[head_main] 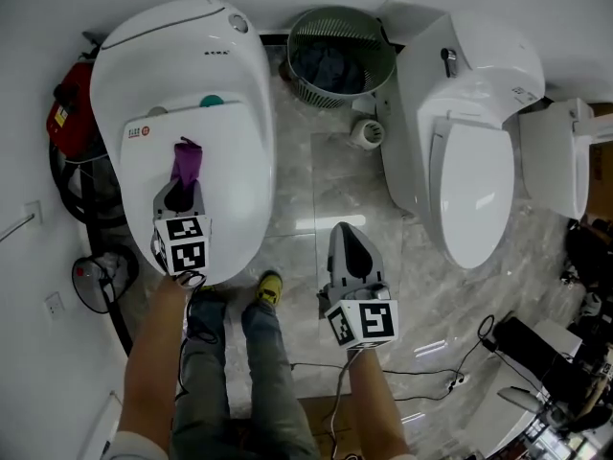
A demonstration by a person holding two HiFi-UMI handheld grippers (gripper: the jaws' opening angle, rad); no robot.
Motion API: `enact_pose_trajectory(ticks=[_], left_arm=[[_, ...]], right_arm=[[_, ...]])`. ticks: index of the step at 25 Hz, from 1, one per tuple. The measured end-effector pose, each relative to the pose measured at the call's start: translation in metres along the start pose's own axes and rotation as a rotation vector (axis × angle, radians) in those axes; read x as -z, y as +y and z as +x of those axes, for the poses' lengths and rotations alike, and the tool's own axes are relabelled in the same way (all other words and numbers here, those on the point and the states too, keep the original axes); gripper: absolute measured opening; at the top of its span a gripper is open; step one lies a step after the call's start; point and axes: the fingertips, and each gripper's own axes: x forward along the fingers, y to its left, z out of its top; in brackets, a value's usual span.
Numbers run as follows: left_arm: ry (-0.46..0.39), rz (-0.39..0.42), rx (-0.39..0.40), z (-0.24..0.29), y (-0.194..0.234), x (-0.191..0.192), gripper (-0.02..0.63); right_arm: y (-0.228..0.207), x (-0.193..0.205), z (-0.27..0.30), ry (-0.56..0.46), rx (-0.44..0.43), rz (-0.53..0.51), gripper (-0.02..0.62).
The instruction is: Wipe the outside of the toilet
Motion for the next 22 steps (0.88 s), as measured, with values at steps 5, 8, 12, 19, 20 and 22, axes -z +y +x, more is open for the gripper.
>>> enact_pose_trajectory(ticks=[5,8,12,19,20,22], left_arm=[[-0.017,0.003,0.186,-0.003,-0.096,-0.016,0.097],[-0.047,-0.038,0.317,-0.02,-0.141,-0.026,0.097],[-0.079,-0.115,0.356,-0.047,-0.142,-0.032,0.097],[-0.112,-0.177,0.225,-0.08,-0.032,-0.009,0.097],[-0.11,-0.188,0.199,-0.084,-0.011,-0.002,0.097],[-0.103,-0.209,0.145,-0.09,0.03,0.014,0.097]], right_arm=[[-0.024,0.005,-0.026,-0.006,0.016,0.007,0.008],[-0.032,0.007,-0.04,-0.005,0.026,0.012,0.008],[-0.023,0.005,-0.048,-0.018,0.019,0.021,0.008],[0.034,0.003,-0.038,-0.018,-0.048,0.009,0.008],[0.045,0.004,-0.035,-0.018,-0.062,0.002,0.008],[0.066,0.005,-0.03,-0.016,-0.084,-0.017,0.008]])
